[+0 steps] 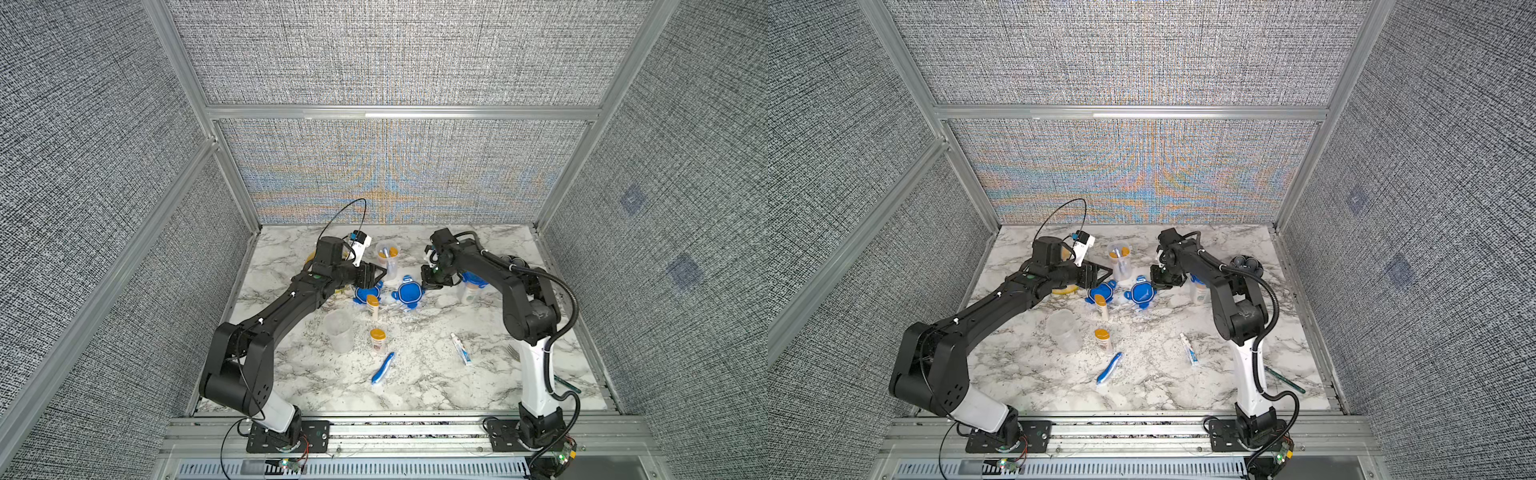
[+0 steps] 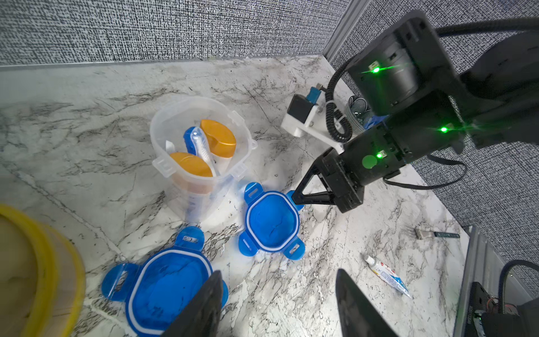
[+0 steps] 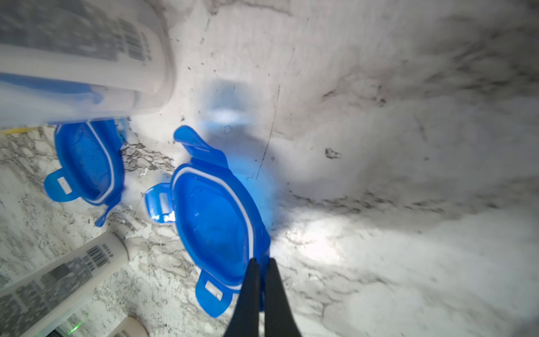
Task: Pack away toiletry kits
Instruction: Pick up the lid from the center of the board.
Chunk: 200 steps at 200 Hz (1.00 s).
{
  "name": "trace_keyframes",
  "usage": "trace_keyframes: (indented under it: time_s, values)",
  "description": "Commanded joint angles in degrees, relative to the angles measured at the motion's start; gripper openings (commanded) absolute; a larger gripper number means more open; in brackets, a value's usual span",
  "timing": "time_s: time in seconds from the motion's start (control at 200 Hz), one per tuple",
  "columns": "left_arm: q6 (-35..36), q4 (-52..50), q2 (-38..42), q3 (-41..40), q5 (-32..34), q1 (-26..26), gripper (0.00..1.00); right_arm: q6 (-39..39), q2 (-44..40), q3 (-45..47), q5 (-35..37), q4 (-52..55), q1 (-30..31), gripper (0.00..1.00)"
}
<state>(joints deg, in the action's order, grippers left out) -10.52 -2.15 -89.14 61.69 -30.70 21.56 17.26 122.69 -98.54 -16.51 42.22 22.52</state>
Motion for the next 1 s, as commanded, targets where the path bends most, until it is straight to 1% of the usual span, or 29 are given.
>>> trace_keyframes:
  time_s: [0.0,0.135,0.22,0.3,0.39,0.425,0.555,0.671,0.756,0.886,0.996]
  values:
    - [2.23,0.44,0.40,1.23,0.85,-0.03,0.58,-1.30,-3.52,0.95,1.83,1.49,-0.02,0.00]
    - [6.09,2.92,0.08,3.34,-0.82,-0.03,0.59,-3.15,-11.79,3.78,4.57,2.15,-0.11,0.00]
    - [9.52,6.50,0.11,3.87,-1.37,-0.03,0.70,-6.55,-17.42,4.69,6.16,1.47,-0.09,0.00]
    - [12.85,9.91,-0.21,4.24,-1.85,-0.11,0.80,-11.32,-22.43,6.01,6.20,-1.94,-0.03,0.00]
    - [17.61,12.20,-1.43,5.79,-6.48,-0.38,0.84,-17.37,-27.08,8.81,4.72,-9.06,-0.08,0.00]
    - [19.17,12.90,-1.93,6.58,-8.06,-0.47,0.85,-20.23,-28.47,10.00,2.91,-11.84,-0.04,0.00]
    - [23.54,14.75,-4.24,9.68,-13.14,-0.64,0.85,-30.55,-31.82,12.20,-2.57,-19.07,-0.04,0.00]
    - [24.93,14.63,-6.41,12.79,-18.90,-0.73,0.85,-38.74,-32.83,11.98,-8.21,-20.65,-0.33,0.00]
    - [25.00,14.96,-6.92,13.54,-22.69,-0.74,0.84,-40.82,-32.81,11.43,-11.09,-22.45,-0.65,0.00]
    - [27.07,13.01,-7.14,14.24,-21.76,-0.82,0.83,-43.11,-31.86,10.55,-17.44,-24.50,-1.86,0.00]
    - [29.66,7.84,-8.33,16.43,-24.01,-0.85,0.78,-44.54,-30.71,10.24,-23.21,-27.29,-3.31,0.00]
